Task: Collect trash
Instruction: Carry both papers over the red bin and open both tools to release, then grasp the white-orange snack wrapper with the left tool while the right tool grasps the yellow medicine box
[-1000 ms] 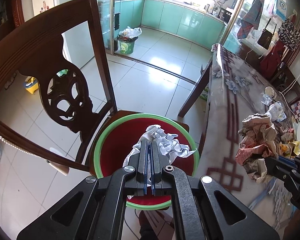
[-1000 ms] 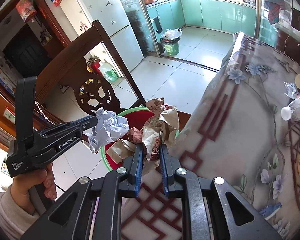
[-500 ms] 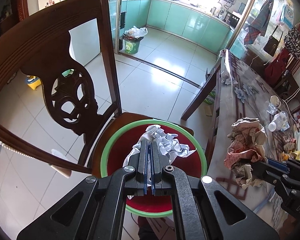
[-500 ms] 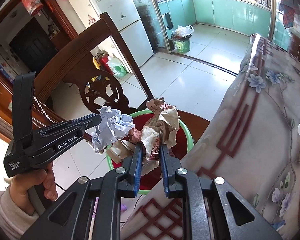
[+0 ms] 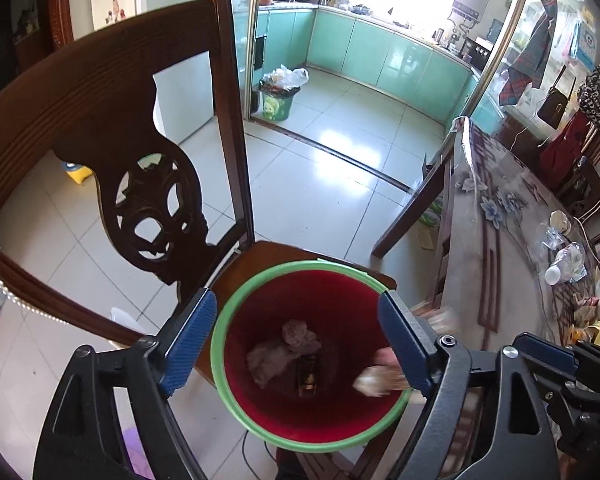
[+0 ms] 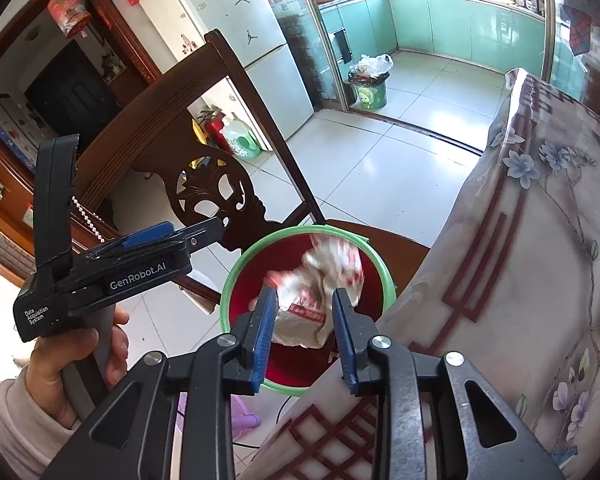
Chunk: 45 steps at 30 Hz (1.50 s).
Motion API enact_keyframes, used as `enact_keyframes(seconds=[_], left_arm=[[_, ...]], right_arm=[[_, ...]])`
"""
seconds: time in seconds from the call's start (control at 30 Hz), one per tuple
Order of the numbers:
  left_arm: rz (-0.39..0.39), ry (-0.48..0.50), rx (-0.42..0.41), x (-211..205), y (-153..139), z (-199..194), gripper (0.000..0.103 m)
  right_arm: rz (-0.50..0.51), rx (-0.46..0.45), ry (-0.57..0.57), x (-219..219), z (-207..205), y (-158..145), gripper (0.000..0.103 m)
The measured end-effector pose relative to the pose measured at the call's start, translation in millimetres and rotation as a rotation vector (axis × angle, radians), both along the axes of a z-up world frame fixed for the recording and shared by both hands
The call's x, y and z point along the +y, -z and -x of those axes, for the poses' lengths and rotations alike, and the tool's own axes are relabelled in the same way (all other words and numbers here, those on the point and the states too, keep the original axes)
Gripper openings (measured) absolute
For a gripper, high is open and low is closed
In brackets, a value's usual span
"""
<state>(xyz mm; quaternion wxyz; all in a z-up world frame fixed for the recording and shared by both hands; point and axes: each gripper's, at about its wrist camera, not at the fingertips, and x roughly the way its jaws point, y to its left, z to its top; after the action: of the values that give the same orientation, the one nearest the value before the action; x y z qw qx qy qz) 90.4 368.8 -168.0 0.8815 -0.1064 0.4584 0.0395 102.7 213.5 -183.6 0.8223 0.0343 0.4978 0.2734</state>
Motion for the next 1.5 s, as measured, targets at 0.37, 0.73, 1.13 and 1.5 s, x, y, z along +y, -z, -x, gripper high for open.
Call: enact_keyframes(seconds=[0.37,0.73,1.13,1.5], left_arm=[[-0.033,0.072,-0.047,-31.9,-23.9,7.3,0.083],[-0.007,0.316,-0.094,-152.6,-49.7,14.0,0.084],[-0.002,0.435,-0.06,-271.5,-53.6,42.2,0.084],[-0.046,0.465,-0.05,-330.5,-57.2,53.5,0.084]], right_arm=[[-0.016,-0.072,0.102,-40.4,27.9,-17.1,0.053],[0.074,-0.084,0.477,-225.5,91.3,-37.0,0.054],[0.128,0.027,0.688,-427.8,98.2,-26.1,0.055],[-0.106,0.17,0.857,-474.9,51.7,33.4,0.055]])
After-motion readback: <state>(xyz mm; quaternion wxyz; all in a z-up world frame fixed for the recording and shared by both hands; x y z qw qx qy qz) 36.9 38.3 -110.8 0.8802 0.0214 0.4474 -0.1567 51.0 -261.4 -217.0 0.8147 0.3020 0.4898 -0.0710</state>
